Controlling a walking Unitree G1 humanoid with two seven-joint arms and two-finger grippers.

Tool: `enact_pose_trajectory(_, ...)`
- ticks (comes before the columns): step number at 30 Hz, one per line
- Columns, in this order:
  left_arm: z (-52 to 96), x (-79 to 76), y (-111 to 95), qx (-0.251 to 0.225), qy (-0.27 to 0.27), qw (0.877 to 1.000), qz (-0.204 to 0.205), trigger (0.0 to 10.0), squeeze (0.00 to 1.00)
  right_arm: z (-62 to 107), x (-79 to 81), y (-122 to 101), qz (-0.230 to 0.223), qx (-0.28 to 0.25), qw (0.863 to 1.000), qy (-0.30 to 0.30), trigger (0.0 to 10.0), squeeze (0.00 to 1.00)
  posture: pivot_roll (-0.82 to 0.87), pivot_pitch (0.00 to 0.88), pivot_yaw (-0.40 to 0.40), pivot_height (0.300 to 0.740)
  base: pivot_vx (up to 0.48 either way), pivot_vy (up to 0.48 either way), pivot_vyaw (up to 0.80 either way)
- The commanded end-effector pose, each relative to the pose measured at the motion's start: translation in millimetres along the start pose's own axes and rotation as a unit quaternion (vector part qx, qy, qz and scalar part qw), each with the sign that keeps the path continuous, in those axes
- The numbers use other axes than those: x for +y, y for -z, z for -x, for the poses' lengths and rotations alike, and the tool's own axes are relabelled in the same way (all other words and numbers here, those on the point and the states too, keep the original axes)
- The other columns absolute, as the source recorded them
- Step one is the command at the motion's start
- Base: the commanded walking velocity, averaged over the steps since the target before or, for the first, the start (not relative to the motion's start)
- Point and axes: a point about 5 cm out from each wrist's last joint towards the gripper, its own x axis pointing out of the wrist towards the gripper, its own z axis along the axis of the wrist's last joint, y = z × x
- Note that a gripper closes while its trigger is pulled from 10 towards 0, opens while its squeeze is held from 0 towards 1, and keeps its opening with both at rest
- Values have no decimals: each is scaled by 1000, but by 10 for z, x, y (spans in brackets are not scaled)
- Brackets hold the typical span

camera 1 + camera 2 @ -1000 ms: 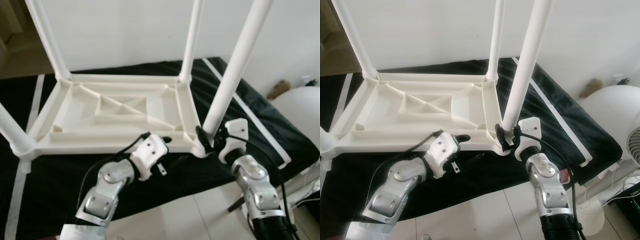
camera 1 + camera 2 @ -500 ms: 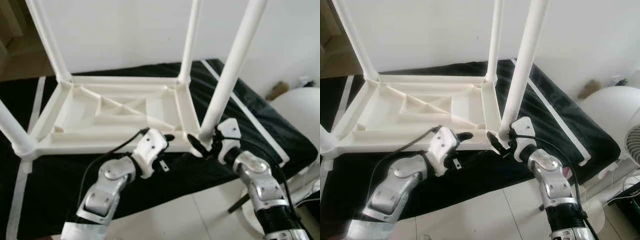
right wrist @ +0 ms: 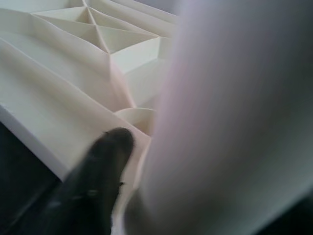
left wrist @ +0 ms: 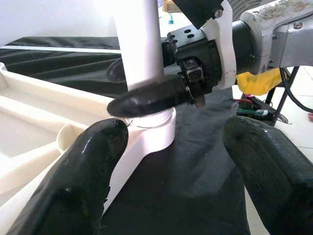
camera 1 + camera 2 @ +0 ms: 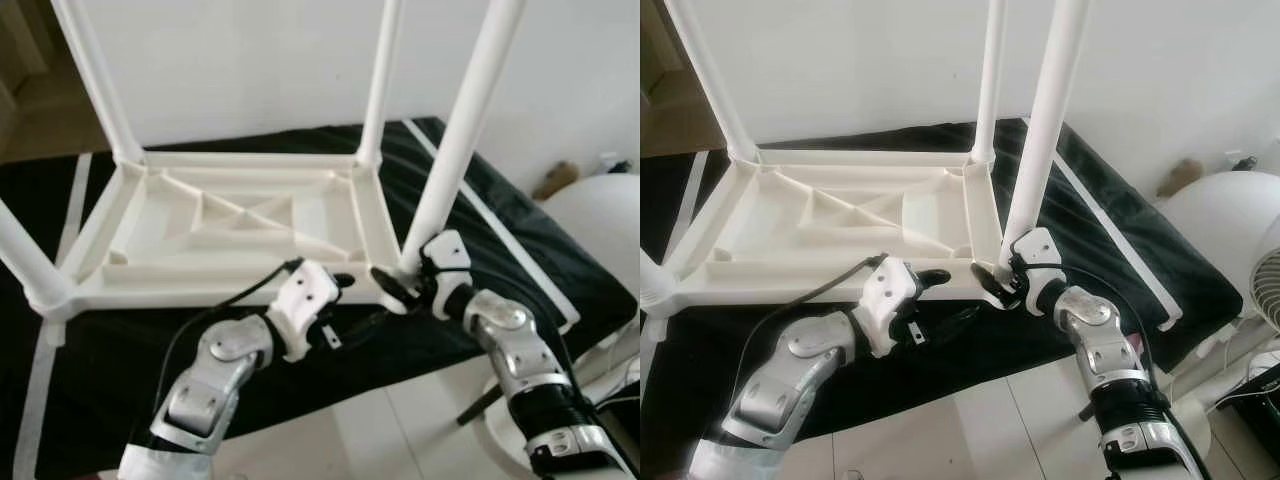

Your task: Building children table

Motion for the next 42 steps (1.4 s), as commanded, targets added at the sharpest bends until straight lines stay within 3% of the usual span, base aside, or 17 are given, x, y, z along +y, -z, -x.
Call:
enact_pose_trajectory(1,-2,-40,-18,0,27,1000,0,10000,0,-9,14,38,1,8,1000,-9,0,0,-14,16,-32,740,0,0,0)
enact_pose_trajectory(5,12,-42,-17,2,24,1000,1,10000,0,5,13,74,-6,12,1000,-4,0,0,-14,22,-31,740,0,0,0)
enact_pose_trajectory(6,15,-43,-17,2,24,1000,1,10000,0,10,24,85,-6,14,1000,-3,5804,0,-14,24,-31,740,0,0,0)
enact_pose_trajectory(7,19,-43,-19,2,24,1000,1,10000,0,10,38,95,-11,14,1000,-5,10000,0,-15,27,-30,740,0,0,0)
enact_pose_trajectory(15,23,-48,-15,5,24,1000,1,10000,0,2,68,120,-20,11,1000,7,10000,0,-18,30,-25,740,0,0,0)
enact_pose_trajectory(20,31,-56,-11,6,28,1000,6,10000,0,-8,79,156,-38,14,997,64,10000,0,-24,36,-21,740,0,0,0)
enact_pose_trajectory(30,46,-57,2,8,15,1000,12,10000,0,-34,300,91,-72,-8,991,116,10000,0,-9,44,-42,740,0,0,0)
enact_pose_trajectory(36,52,-78,20,9,10,1000,18,10000,0,-74,358,98,-107,-2,972,208,10000,0,-4,49,-50,740,0,0,0)
enact_pose_trajectory(38,51,-81,23,9,9,1000,19,10000,0,-94,398,121,-121,7,956,269,10000,0,-2,52,-53,740,0,0,0)
enact_pose_trajectory(40,51,-81,23,9,9,1000,19,10000,0,-94,398,121,-121,7,956,269,10000,0,-2,52,-53,740,0,0,0)
enact_pose_trajectory(42,54,-77,20,9,8,1000,20,10000,0,-87,431,136,-133,15,941,311,10000,0,1,52,-57,740,0,0,0)
